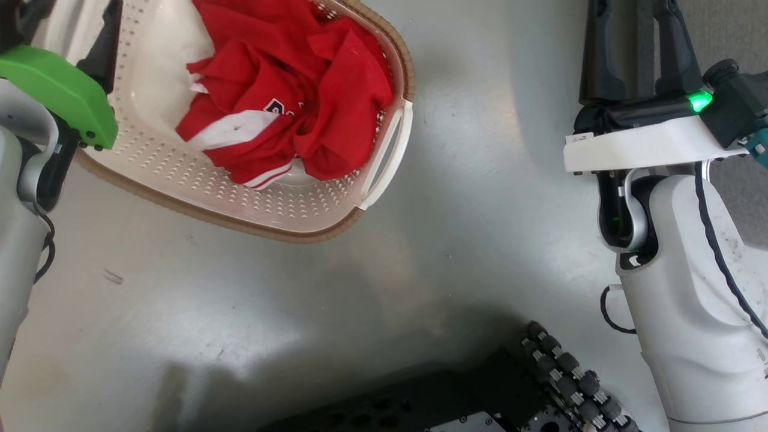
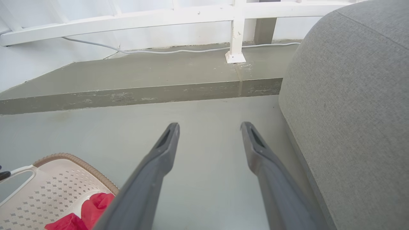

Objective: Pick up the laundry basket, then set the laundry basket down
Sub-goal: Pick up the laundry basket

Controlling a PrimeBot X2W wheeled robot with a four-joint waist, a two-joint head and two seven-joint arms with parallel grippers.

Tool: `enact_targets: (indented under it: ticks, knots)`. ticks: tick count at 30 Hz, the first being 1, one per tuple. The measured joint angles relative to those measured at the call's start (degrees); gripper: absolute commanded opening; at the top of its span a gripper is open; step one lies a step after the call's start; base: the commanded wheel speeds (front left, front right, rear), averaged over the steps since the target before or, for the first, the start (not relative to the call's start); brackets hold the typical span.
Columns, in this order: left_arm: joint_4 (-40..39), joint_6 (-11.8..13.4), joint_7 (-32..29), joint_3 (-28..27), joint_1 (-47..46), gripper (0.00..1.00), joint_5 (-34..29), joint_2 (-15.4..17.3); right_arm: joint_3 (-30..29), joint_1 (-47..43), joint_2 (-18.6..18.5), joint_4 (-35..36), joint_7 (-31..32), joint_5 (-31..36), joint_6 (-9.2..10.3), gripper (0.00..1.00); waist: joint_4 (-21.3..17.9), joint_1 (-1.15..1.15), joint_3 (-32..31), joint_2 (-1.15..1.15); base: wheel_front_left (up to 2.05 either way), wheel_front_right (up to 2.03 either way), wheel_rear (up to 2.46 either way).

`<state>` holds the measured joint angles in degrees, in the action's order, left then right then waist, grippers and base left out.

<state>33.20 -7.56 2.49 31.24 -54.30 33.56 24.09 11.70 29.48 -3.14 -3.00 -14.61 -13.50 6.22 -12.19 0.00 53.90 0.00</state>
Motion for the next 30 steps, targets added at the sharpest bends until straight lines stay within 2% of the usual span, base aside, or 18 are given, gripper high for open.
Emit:
enact_targets:
  ticks: [10, 15, 23, 30]
  knots:
    - [-0.29, 0.01, 12.28, -1.70, 2.10, 1.00, -0.26, -3.49, -1.86, -0.86, -0.20, -3.45, 0.00, 2.10, -0.10, 1.00, 2.65, 0.00, -5.54, 0.00, 0.00, 0.00, 0.00]
    - [-0.90, 0.66, 12.27, -2.55, 4.89, 1.00, -0.32, -4.83, -2.74, -1.97, -0.81, -4.34, 0.00, 2.80, -0.16, 1.00, 4.03, 0.00, -8.27, 0.00, 0.00, 0.00, 0.00]
    - [-4.65, 3.85, 12.27, -5.48, 9.68, 1.00, -0.70, -5.47, -4.03, -4.42, -1.42, -5.39, 0.00, 3.05, -0.55, 1.00, 6.98, 0.00, -14.32, 0.00, 0.00, 0.00, 0.00]
    - [-11.54, 6.41, 12.24, -9.57, 15.01, 1.00, -3.14, -6.56, -4.24, -6.78, -1.44, -6.45, 0.00, 3.08, -1.09, 1.00, 9.00, -0.01, -20.07, 0.00, 0.00, 0.00, 0.00]
